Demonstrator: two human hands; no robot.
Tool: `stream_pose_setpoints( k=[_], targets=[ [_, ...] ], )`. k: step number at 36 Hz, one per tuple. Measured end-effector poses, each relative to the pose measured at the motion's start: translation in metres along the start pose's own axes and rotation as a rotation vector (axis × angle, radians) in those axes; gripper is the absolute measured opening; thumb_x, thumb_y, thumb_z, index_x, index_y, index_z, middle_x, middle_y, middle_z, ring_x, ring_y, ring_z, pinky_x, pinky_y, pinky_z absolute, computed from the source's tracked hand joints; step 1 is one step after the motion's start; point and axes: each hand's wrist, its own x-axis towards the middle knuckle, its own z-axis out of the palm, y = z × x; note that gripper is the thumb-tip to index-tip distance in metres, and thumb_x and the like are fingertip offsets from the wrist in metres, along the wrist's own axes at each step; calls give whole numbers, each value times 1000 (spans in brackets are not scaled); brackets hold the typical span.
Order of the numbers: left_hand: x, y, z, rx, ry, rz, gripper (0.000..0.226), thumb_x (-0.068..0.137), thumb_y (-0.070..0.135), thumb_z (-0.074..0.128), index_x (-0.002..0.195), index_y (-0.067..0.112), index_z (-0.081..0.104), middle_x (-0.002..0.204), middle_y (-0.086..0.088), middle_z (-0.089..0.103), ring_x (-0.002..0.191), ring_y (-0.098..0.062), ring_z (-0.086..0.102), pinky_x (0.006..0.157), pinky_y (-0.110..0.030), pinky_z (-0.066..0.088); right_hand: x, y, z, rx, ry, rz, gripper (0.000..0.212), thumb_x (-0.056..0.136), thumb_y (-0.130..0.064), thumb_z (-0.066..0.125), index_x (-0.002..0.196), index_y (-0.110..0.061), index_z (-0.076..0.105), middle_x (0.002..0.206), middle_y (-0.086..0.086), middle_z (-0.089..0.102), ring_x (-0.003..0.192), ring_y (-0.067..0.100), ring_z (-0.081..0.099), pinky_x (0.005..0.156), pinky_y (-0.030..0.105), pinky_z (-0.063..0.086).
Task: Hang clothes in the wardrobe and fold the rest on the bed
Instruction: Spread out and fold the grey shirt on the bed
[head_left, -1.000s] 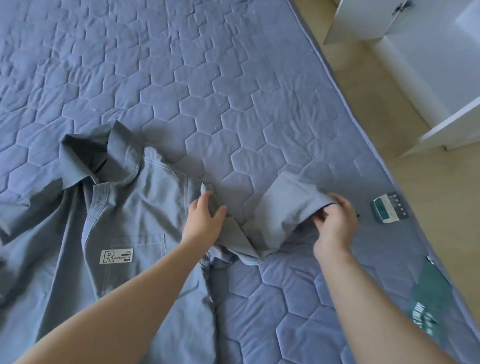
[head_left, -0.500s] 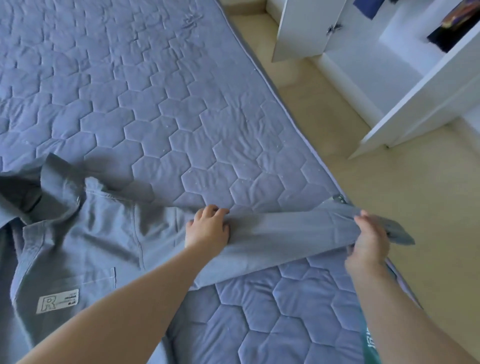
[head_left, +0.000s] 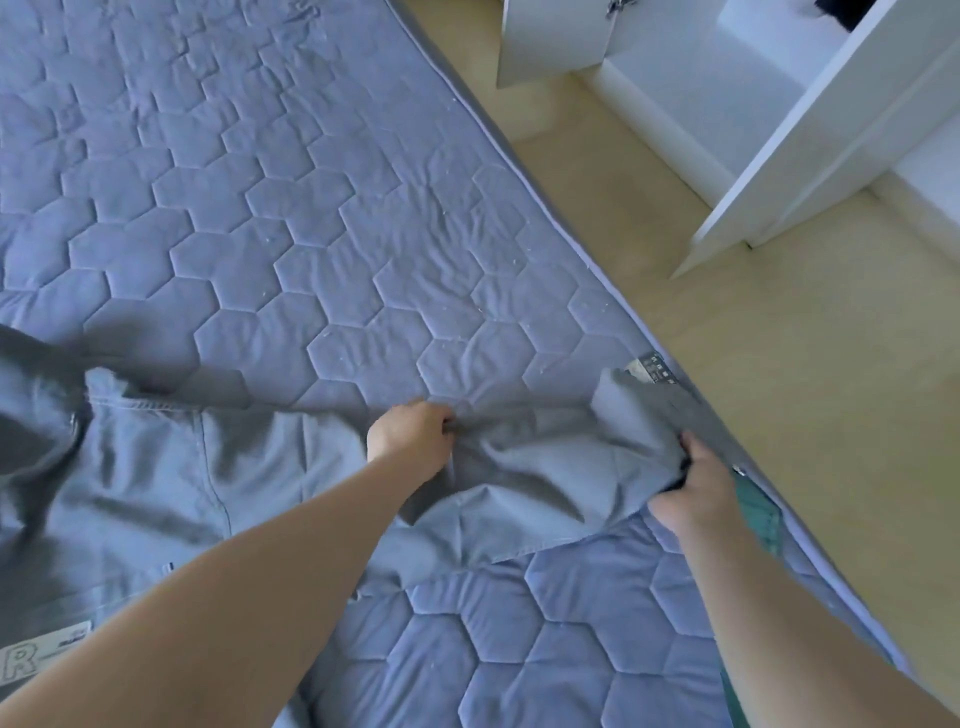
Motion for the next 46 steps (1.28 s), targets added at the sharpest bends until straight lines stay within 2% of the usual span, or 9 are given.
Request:
stream_pose_setpoints(
  k=[5, 9, 14, 17, 18, 20, 23, 35, 46],
  targets=[
    [4, 24, -15, -315, 300, -93, 25, 94, 19, 44, 113, 17, 61, 113, -11, 47, 95, -35, 56, 73, -34, 41, 17, -45, 23, 22, -140, -278, 54, 86, -27, 60, 137, -19, 47, 127, -1, 61, 109, 16, 62, 84, 31, 53],
    [8, 37, -10, -499, 242, 11, 33, 92, 10, 48, 124, 15, 57, 125, -9, 46, 111, -28, 51, 88, -30, 40, 23, -71, 22, -57, -134, -375, 53, 86, -32, 58, 137, -23, 48, 129, -4, 60, 112, 17, 60, 86, 37, 52],
    [1, 27, 11, -614, -113, 225, 69, 90, 1, 49, 148, 21, 17, 154, 3, 11, 132, -22, 38, 96, -35, 44, 57, -45, -20, -35, 250, -48, 48, 72, -39, 63, 117, -26, 54, 94, -12, 55, 77, 7, 52, 65, 25, 44],
    [-11, 8, 15, -503, -39, 260, 71, 91, 4, 48, 149, 25, 13, 157, 5, 5, 135, -16, 32, 100, -27, 38, 27, -8, -15, -694, 505, -273, 50, 87, -19, 55, 134, -12, 41, 129, 1, 51, 119, 20, 50, 93, 30, 41],
    [-15, 0, 16, -478, 20, 261, 68, 91, 5, 49, 148, 25, 17, 155, 6, 11, 132, -16, 36, 96, -26, 39, 13, 3, -8, -582, 532, -336, 44, 88, -19, 55, 130, -9, 44, 132, 7, 51, 125, 25, 48, 96, 32, 40],
    [-24, -22, 15, -477, 108, 196, 61, 90, 7, 48, 145, 24, 27, 151, 8, 21, 126, -16, 42, 91, -27, 42, -13, 29, 12, -406, 478, -390, 48, 82, -19, 60, 126, -2, 48, 127, 19, 54, 118, 37, 52, 93, 41, 43],
    [-35, -57, 10, -449, 175, 54, 52, 91, 10, 46, 141, 21, 36, 144, 5, 30, 121, -19, 46, 89, -30, 44, -30, 67, 39, -711, 379, -462, 43, 84, -6, 59, 124, 6, 49, 125, 26, 54, 114, 39, 52, 90, 38, 37],
    [-95, -200, -31, -566, 446, -489, 28, 95, 16, 44, 120, 18, 56, 116, -6, 49, 87, -21, 52, 76, -29, 41, -107, 208, 138, -1140, -322, -388, 15, 83, -3, 56, 85, -18, 58, 83, 1, 58, 84, 21, 54, 82, 33, 44],
    [-128, -343, -48, -765, 593, -996, 35, 94, 31, 42, 107, 5, 61, 112, -21, 55, 110, -38, 50, 90, -41, 40, -173, 324, 218, -1478, -719, -569, 15, 90, -9, 51, 95, -14, 63, 92, 2, 62, 92, 22, 57, 70, 22, 34]
  ],
)
